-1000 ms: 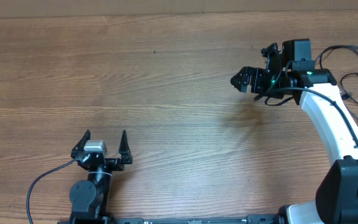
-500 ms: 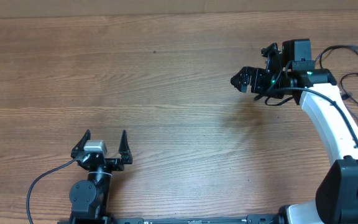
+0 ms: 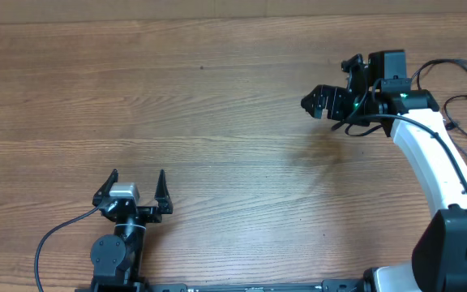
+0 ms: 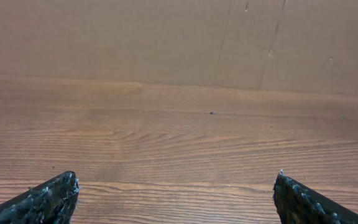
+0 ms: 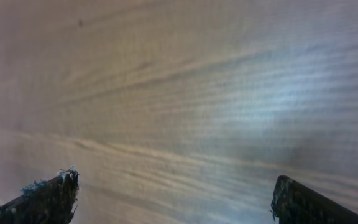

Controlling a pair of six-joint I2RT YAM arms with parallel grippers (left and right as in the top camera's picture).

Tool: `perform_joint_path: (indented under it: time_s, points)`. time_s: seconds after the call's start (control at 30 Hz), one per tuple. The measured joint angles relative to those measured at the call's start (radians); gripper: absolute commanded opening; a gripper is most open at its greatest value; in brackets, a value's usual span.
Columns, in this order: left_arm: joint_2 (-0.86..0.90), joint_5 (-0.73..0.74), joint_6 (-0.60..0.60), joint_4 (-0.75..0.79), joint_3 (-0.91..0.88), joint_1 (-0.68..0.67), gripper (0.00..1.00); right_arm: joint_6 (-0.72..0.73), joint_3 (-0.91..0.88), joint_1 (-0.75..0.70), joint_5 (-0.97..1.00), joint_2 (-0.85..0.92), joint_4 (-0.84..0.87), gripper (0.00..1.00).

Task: Untangle cables

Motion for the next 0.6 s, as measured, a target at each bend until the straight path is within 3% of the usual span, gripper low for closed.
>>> perform_joint_path:
  time_s: [0.3,0.6]
  points:
    - [0.0,0.0,0.0,0.0,0.0,0.0,1.0,0.206,-0.07,0.068,0.174,-0.207,0.201,1.0]
    - [0.0,0.0,0.0,0.001,0.0,0.0,1.0,0.458,-0.47,0.139,0.391,-0.489,0.594,1.0]
